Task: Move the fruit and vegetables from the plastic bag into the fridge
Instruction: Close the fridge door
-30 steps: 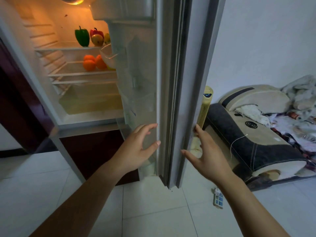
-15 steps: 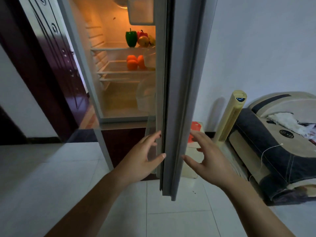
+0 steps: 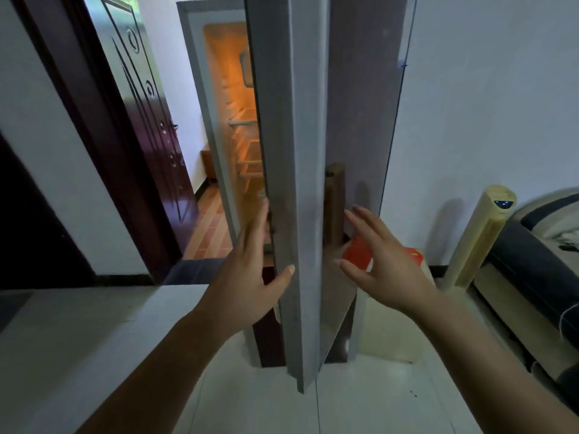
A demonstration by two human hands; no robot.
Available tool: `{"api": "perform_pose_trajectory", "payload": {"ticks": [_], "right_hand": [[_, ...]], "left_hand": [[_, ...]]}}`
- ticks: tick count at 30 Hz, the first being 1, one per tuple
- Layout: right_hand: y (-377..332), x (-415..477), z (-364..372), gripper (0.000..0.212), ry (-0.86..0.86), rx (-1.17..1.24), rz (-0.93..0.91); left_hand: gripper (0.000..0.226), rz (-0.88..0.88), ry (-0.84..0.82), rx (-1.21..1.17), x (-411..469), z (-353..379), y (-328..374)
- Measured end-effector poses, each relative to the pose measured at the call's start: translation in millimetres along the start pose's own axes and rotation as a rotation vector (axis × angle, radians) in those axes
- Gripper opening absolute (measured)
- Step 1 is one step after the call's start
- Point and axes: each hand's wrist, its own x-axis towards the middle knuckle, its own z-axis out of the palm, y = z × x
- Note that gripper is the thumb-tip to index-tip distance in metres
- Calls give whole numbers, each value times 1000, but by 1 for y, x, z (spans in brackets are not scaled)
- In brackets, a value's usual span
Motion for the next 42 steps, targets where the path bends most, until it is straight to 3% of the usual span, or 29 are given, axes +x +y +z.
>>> {"api": "perform_pose_trajectory", "payload": {"ticks": [5, 14, 16, 18, 20, 23, 27, 32, 42], "right_hand": [[-7, 67, 33, 84, 32, -39, -187], [-4, 159, 98, 79, 2, 1, -335], [1, 178, 107, 78, -6, 13, -355], [6, 196, 115, 80, -3, 18, -363], [10, 213, 122, 81, 6, 10, -363], [16, 237, 132, 82, 20, 10, -352], [24, 263, 149, 82, 50, 4, -331], [35, 283, 167, 81, 64, -75, -279], [64, 312, 179, 86, 50, -225, -97]], "left_hand": [[84, -77, 84, 142, 28, -12, -51], [53, -273, 259, -130, 96, -34, -114], [57, -289, 270, -150, 109, -37, -127], [76, -297, 307, -102, 119, -36, -142], [93, -299, 368, 20, 127, -33, -155], [94, -200, 433, 276, 143, -29, -168], [88, -120, 389, 462, 171, -31, -182], [86, -5, 216, 583, 211, -21, -211], [92, 14, 108, 643, 273, -12, -261]]}}
